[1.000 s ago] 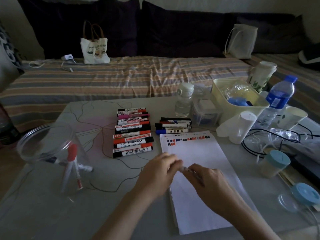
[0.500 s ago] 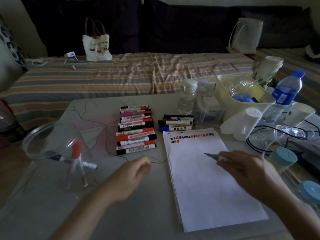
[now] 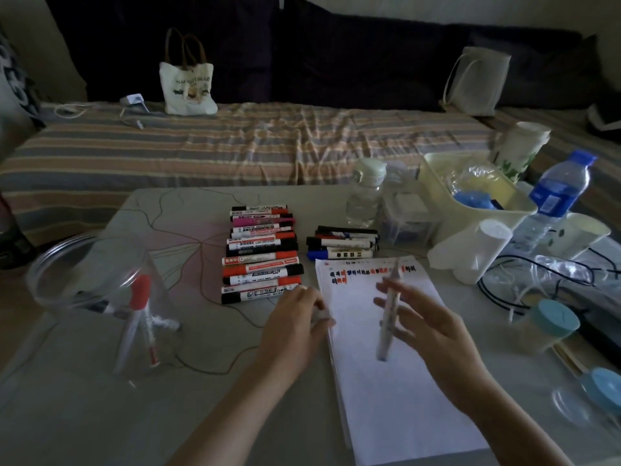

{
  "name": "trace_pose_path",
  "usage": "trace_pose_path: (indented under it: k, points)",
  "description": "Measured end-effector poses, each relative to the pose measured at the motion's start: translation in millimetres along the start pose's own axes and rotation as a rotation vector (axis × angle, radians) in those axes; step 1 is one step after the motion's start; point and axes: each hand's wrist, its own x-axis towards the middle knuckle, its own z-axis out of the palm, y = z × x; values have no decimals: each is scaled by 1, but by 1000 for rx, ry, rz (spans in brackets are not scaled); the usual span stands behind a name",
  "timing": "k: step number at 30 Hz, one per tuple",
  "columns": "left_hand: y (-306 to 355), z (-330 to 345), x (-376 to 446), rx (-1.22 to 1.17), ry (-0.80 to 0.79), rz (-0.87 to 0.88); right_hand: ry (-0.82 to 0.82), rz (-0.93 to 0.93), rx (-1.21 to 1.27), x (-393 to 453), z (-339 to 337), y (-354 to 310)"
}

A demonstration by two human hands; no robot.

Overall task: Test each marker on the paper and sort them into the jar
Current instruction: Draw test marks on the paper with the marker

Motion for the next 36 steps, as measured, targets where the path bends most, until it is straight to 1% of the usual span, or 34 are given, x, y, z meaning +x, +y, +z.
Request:
trace_pose_path:
  k: [1, 2, 3, 6, 9, 11, 14, 17, 19, 22, 26, 32, 36]
  points:
    - [1, 5, 3, 10, 13, -22, 18, 86, 228, 3, -2, -6]
    - [2, 10, 7, 27, 15, -42, 37, 131, 337, 5, -3, -10]
    - [1, 14, 9, 44, 15, -56, 49, 149, 321, 8, -3, -13]
    - [-4, 25, 13, 54, 15, -62, 153, 172, 27, 26, 0, -5]
    - [-14, 32, 14, -7, 24, -9, 249, 149, -90, 55, 1, 10]
    - [-19, 36, 15, -37, 22, 28, 254, 113, -175, 74, 1, 16]
    - [-24, 41, 14, -7, 45, 95, 185, 94, -288, 97, 4, 25]
    - [-24, 42, 15, -13, 54, 82, 155, 104, -351, 113, 11, 36]
    - [-23, 43, 16, 0, 69, 75, 186, 80, -384, 120, 15, 42]
    - [-24, 46, 18, 8, 113, 112, 232, 50, -414, 122, 15, 56]
    - [-26, 50, 19, 7, 138, 111, 312, 45, -406, 118, 13, 71]
    - [-27, 51, 20, 58, 132, 134, 257, 53, -398, 117, 15, 70]
    - [-27, 51, 20, 78, 120, 140, 253, 12, -413, 115, 15, 70]
